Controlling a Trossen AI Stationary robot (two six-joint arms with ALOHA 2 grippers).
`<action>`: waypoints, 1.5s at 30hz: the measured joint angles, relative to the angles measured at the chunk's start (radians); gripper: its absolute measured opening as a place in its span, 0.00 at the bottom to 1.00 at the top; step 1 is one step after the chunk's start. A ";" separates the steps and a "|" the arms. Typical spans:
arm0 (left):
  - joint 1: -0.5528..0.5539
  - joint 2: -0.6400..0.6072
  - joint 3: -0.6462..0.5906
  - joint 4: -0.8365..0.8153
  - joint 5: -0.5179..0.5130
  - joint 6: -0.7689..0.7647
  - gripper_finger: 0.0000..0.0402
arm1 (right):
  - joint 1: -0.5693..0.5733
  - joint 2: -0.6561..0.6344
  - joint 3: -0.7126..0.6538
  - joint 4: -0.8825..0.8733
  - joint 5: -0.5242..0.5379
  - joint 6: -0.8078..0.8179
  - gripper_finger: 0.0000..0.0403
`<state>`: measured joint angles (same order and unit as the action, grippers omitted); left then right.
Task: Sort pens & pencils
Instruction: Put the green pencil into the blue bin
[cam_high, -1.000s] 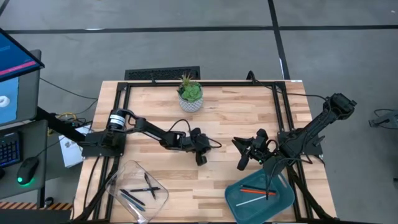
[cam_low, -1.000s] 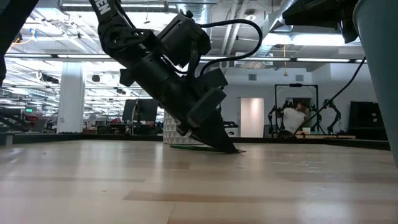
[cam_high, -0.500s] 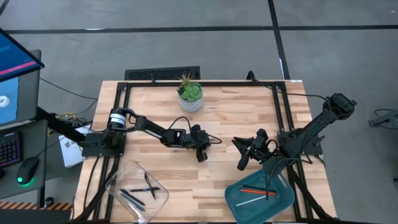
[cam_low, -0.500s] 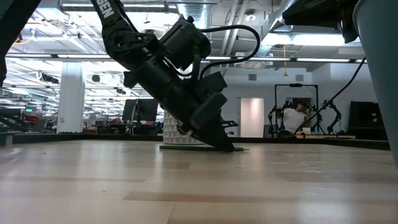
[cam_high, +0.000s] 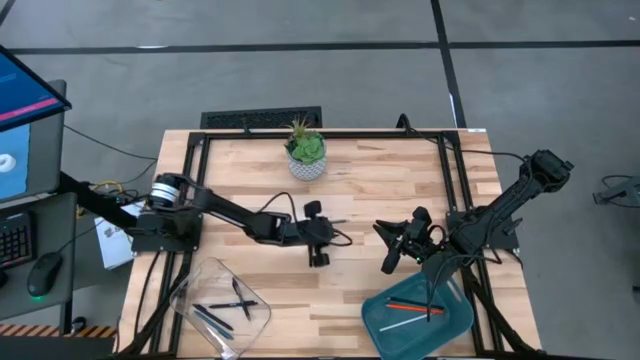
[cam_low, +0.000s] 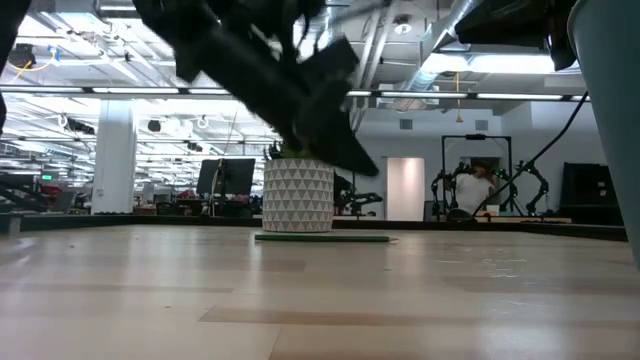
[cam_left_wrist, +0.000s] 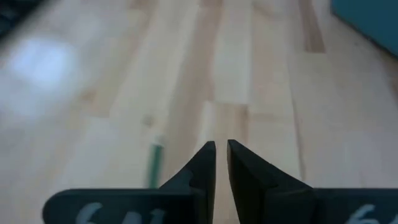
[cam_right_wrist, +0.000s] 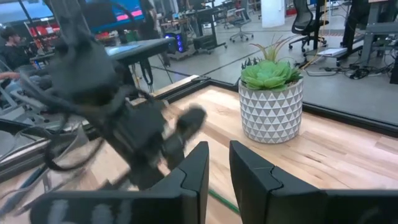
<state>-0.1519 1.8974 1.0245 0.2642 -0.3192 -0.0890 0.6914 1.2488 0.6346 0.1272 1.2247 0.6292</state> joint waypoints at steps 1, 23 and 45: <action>-0.002 -0.022 0.001 -0.024 -0.029 0.014 0.08 | 0.000 0.000 0.000 -0.001 0.000 0.000 0.22; 0.007 -0.126 0.000 -0.561 -0.186 -0.113 0.33 | -0.066 0.000 0.000 -0.045 -0.104 0.044 0.22; 0.018 -0.118 -0.088 -0.298 -0.107 -0.081 0.38 | -0.048 0.000 0.000 -0.064 -0.141 0.044 0.22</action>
<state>-0.1337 1.7798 0.9367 -0.0342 -0.4267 -0.1697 0.6437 1.2491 0.6342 0.0631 1.0839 0.6737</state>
